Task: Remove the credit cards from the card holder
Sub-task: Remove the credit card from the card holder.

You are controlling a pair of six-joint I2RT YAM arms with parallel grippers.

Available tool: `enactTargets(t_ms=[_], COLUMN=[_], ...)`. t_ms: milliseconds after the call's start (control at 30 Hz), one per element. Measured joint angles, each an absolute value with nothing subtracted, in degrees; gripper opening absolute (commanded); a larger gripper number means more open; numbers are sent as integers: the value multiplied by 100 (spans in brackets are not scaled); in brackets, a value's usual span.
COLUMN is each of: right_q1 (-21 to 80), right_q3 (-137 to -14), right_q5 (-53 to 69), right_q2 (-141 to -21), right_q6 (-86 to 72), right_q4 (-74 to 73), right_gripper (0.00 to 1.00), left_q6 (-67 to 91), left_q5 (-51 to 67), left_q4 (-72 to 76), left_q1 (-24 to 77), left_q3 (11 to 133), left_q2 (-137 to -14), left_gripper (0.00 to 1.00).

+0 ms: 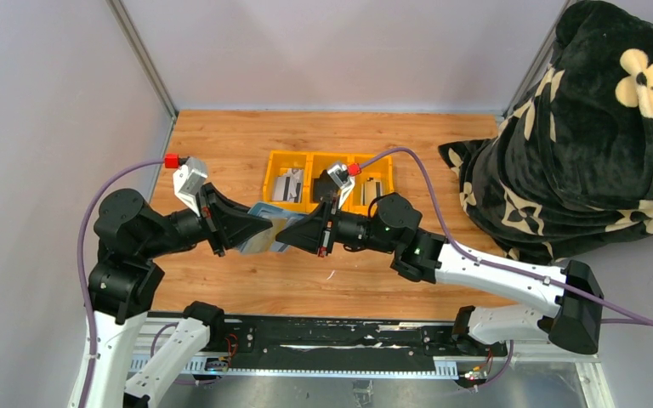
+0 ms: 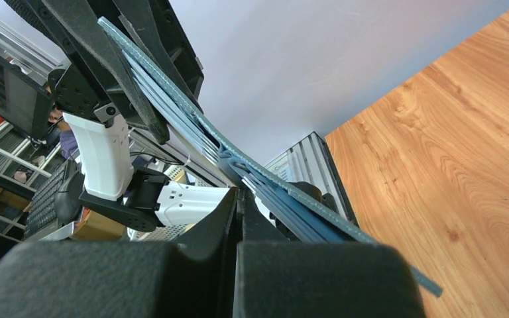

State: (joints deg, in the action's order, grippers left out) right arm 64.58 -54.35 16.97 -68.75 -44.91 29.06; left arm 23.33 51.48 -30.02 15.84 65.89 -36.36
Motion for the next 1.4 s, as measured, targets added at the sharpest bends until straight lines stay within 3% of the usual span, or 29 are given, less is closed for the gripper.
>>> enactTargets(t_ms=[100,233,367,433,667,700,800,900,1100,1400], right_q1=[6455,6429,6410,6383,6257,6248,6233,6239,6237,6222], right_q3=[-5435,-5435,-5341,-5269,-5249,-5240,-5164,-5074,-4856,-4836], right_q5=[1747,1920,2108,2193,2397,2421,2504,2499,2390,2200], right_q2=[-6910,-6967,-6989,-7024,-7227,-7238,-7236,-7214,-7026,-6947], right_q6=[-4543,-4622,-4805,-4897,-5148,-5166,-5225,-5286,-5411,-5566], right_q4=[2976,3120,3642,3881,4421,4473,4665,4775,4842,4910], right_gripper=[1,35,41,39,2,0,0,0,0,0], left_q6=[2073,2008,2287,2434,2842,2875,2939,3009,2880,2239], left_q5=[5085,5083,5153,5146,5118,5105,5098,5251,5614,5896], left_q4=[-3225,-3363,-3301,-3240,-2873,-2853,-2812,-2856,-3000,-3824], left_q1=[1590,1590,1592,1592,1584,1581,1581,1592,1594,1599], left_q3=[6696,6772,6788,6781,6759,6759,6761,6757,6622,6517], left_q2=[-3634,-3651,-3745,-3769,-3747,-3739,-3723,-3734,-3741,-3739], left_gripper=[0,0,0,0,0,5,32,38,38,23])
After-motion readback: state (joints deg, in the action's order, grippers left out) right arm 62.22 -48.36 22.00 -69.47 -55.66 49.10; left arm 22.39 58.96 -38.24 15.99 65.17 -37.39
